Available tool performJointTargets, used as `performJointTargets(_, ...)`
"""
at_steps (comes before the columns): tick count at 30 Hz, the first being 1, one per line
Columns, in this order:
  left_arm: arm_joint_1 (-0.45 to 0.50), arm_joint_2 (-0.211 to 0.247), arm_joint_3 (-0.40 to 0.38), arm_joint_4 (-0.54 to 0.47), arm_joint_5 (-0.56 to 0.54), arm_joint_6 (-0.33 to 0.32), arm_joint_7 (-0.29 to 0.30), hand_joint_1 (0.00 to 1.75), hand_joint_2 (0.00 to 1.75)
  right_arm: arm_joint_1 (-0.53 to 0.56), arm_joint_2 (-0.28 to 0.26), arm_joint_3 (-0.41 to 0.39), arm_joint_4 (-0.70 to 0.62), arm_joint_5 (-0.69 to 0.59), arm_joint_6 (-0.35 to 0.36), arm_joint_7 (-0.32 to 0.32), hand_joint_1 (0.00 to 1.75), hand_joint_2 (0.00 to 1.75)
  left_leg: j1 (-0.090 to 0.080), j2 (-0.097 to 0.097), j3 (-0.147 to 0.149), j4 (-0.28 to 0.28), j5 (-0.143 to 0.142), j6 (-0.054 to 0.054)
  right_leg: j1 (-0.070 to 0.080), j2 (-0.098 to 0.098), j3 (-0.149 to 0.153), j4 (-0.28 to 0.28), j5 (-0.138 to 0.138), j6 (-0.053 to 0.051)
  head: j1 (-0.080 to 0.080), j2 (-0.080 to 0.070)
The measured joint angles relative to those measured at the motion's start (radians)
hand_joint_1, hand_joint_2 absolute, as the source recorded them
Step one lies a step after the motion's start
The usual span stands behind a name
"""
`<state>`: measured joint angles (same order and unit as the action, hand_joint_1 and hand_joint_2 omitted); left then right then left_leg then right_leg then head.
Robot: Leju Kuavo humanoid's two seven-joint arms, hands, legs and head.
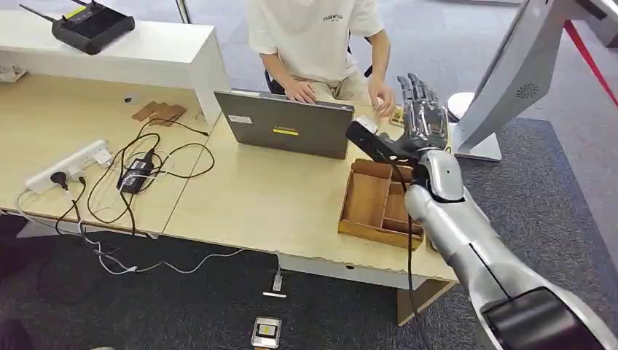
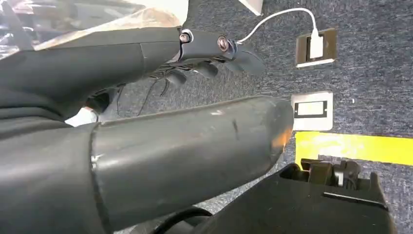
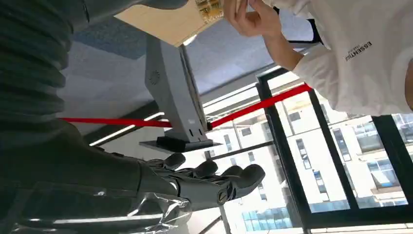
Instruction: Pass the card to the sensor for recognition and then transmit it.
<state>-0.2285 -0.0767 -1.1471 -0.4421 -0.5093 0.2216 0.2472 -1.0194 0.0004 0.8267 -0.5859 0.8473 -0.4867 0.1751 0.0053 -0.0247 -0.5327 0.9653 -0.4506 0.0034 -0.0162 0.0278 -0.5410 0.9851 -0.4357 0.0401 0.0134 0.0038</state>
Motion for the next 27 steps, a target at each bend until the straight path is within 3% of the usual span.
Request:
performJointTargets(4,0.003,0.0,0.004,0.0,0.012,0.019,0.001,0.0,0.0,0.003,-0.008,-0.012,-0.03,-0.082,-0.04,-0.032,0.0,1.75,0.0,0.0,0.0,0.0,0.0,0.0,0.0,0.0,0.0,0.0,0.0,0.0,0.0,0.0)
performJointTargets(9,0.017,0.001,0.02,0.0,0.048,0.053,0.008,0.0,0.0,0.049,-0.035,-0.032,-0.125,-0.189,-0.039,-0.035,0.0,1.75,0.0,0.0,0.0,0.0,0.0,0.0,0.0,0.0,0.0,0.0,0.0,0.0,0.0,0.0)
performJointTargets(19,0.035,0.005,0.03,0.002,0.099,0.095,0.025,0.0,0.0,0.284,-0.138,-0.074,-0.416,-0.287,0.035,0.018,0.0,1.75,0.0,0.0,0.001,0.0,0.0,0.0,0.0,0.0,0.0,-0.001,0.0,0.0,0.0,0.0)
performJointTargets(27,0.037,0.005,0.033,0.004,0.114,0.108,0.034,0.0,0.0,0.458,-0.177,-0.087,-0.55,-0.305,0.078,0.021,0.0,1.75,0.0,0.0,0.0,0.0,0.0,0.0,0.0,0.0,0.0,-0.001,0.0,0.0,0.0,0.0)
